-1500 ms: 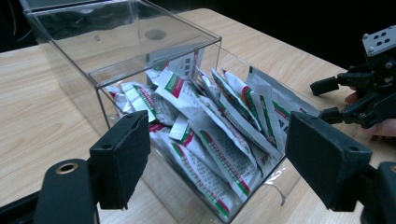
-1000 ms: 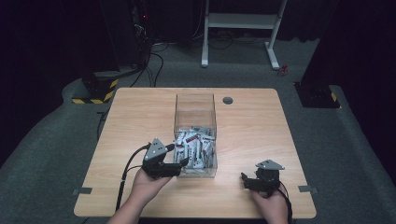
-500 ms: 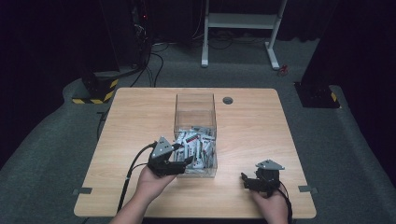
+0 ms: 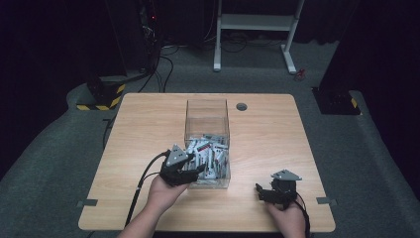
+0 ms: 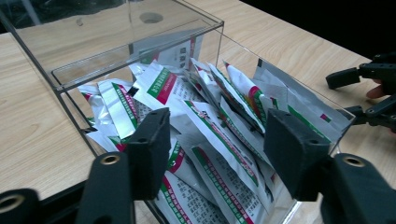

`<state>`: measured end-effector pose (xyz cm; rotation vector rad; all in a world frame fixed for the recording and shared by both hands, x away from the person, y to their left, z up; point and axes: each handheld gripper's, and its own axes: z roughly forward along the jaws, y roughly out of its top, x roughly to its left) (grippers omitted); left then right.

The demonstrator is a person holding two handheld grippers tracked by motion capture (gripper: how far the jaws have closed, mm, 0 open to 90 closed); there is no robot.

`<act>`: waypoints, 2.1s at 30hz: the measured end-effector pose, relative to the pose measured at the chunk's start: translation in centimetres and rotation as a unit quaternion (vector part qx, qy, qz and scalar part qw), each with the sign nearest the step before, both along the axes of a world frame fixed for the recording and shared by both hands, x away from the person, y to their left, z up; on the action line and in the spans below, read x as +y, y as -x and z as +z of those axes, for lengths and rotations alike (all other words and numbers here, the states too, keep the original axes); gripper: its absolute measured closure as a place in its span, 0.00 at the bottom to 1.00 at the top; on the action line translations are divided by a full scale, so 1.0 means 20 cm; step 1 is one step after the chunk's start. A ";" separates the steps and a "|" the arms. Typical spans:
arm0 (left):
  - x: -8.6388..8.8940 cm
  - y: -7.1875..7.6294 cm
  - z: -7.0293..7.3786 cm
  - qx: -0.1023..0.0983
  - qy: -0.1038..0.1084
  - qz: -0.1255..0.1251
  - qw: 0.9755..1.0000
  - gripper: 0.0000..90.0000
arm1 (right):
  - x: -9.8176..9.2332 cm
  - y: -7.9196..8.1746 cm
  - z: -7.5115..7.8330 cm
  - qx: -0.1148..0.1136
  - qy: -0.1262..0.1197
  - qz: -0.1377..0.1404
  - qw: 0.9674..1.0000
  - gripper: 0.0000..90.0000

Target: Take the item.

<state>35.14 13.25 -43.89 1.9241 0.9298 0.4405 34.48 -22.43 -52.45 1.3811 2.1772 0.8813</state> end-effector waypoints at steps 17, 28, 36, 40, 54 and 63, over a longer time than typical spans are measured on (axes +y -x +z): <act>0.00 0.00 -0.03 0.009 0.002 0.017 1.000 0.62 | 0.00 0.00 0.00 0.000 0.000 0.000 1.000 0.13; -0.01 0.03 -0.03 -0.015 -0.019 0.012 1.000 0.76 | 0.00 0.00 0.00 0.000 0.000 0.001 1.000 0.13; -0.01 0.05 -0.02 -0.035 -0.021 0.012 0.999 0.86 | 0.00 0.00 0.00 0.000 -0.001 0.001 1.000 0.13; -0.01 0.06 -0.01 -0.045 -0.023 0.012 0.999 0.89 | 0.00 0.00 0.00 0.000 -0.001 0.002 1.000 0.13; 0.00 0.06 -0.02 -0.044 -0.006 0.015 0.999 0.90 | 0.00 0.00 0.00 0.001 -0.002 0.001 1.000 0.13; -0.01 0.07 -0.05 -0.033 -0.002 0.006 0.999 0.90 | 0.00 0.00 0.00 0.001 -0.002 0.002 1.000 0.13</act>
